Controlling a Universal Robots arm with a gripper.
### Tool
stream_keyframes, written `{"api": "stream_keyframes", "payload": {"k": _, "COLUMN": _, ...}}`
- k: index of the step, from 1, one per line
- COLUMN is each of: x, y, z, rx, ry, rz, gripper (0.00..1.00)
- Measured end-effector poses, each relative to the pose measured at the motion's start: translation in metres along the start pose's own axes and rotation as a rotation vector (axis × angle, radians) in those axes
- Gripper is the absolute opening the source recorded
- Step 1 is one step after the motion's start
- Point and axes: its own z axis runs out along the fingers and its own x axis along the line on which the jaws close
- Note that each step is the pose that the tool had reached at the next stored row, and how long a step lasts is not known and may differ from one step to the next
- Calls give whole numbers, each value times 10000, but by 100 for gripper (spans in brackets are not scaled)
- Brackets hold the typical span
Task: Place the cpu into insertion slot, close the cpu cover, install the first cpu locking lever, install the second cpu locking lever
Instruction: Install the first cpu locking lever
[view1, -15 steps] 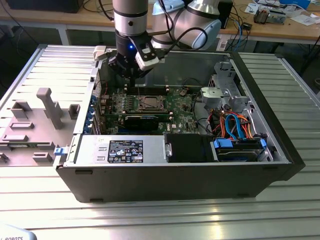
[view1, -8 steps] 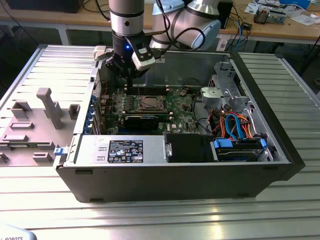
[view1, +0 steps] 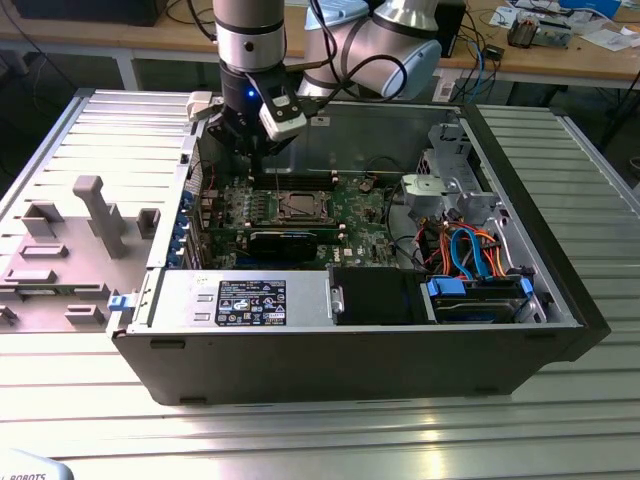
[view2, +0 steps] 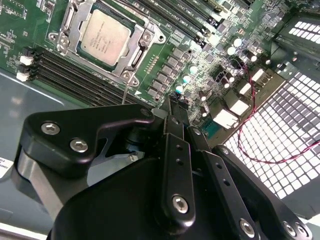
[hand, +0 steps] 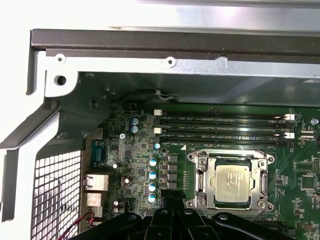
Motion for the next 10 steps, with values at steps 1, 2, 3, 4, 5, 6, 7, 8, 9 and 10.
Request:
{"api": "stream_keyframes", "payload": {"k": 1, "x": 2, "y": 0, "z": 0, "rx": 0, "ry": 0, "rz": 0, "gripper": 11}}
{"api": "stream_keyframes", "payload": {"k": 2, "x": 4, "y": 0, "z": 0, "rx": 0, "ry": 0, "rz": 0, "gripper": 11}}
{"api": "stream_keyframes", "payload": {"k": 3, "x": 6, "y": 0, "z": 0, "rx": 0, "ry": 0, "rz": 0, "gripper": 11}}
{"api": "stream_keyframes", "payload": {"k": 4, "x": 8, "y": 0, "z": 0, "rx": 0, "ry": 0, "rz": 0, "gripper": 11}}
{"api": "stream_keyframes", "payload": {"k": 5, "x": 9, "y": 1, "z": 1, "rx": 0, "ry": 0, "rz": 0, "gripper": 11}}
{"api": "stream_keyframes", "payload": {"k": 6, "x": 12, "y": 1, "z": 1, "rx": 1, "ry": 0, "rz": -1, "gripper": 11}}
{"api": "stream_keyframes", "payload": {"k": 7, "x": 13, "y": 1, "z": 1, "rx": 1, "ry": 0, "rz": 0, "gripper": 11}}
{"api": "stream_keyframes", "payload": {"k": 8, "x": 15, "y": 1, "z": 1, "rx": 0, "ry": 0, "rz": 0, "gripper": 11}}
{"api": "stream_keyframes", "payload": {"k": 9, "x": 17, "y": 1, "z": 1, "rx": -1, "ry": 0, "rz": 0, "gripper": 11}}
{"api": "stream_keyframes", "payload": {"k": 10, "x": 17, "y": 1, "z": 1, "rx": 0, "ry": 0, "rz": 0, "gripper": 11}}
